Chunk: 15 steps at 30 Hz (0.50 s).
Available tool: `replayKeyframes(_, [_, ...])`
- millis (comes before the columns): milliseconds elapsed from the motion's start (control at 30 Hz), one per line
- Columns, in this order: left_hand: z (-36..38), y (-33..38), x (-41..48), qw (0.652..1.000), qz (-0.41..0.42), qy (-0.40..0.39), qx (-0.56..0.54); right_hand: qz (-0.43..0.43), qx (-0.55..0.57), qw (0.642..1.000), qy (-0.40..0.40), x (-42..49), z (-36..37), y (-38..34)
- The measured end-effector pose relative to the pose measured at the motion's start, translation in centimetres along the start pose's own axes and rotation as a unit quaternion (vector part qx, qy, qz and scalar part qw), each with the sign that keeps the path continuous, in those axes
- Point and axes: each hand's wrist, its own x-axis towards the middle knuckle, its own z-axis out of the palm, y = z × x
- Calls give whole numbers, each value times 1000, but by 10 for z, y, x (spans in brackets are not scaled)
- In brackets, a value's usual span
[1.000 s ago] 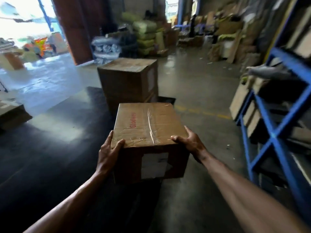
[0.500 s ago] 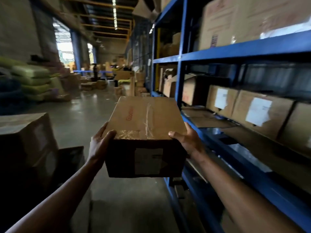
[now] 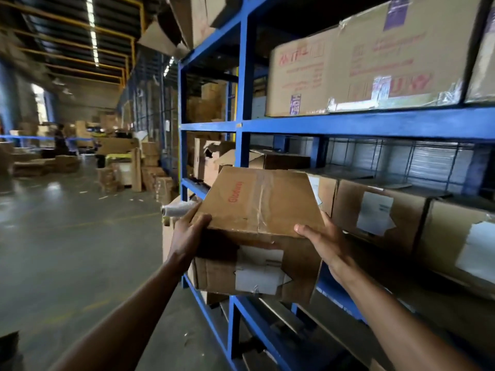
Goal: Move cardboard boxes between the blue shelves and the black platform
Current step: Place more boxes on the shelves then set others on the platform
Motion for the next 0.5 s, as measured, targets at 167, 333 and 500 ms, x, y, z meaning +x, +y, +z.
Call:
replayKeyframes(167, [17, -43, 75, 999, -7, -40, -20, 13, -27, 999, 35, 51, 18, 18])
replayKeyframes(333, [50, -85, 151, 996, -11, -85, -10, 5, -72, 994, 88, 111, 26, 38])
replayKeyframes(500, [79, -121, 219, 992, -29, -118, -19, 29, -103, 987, 117, 160, 37, 59])
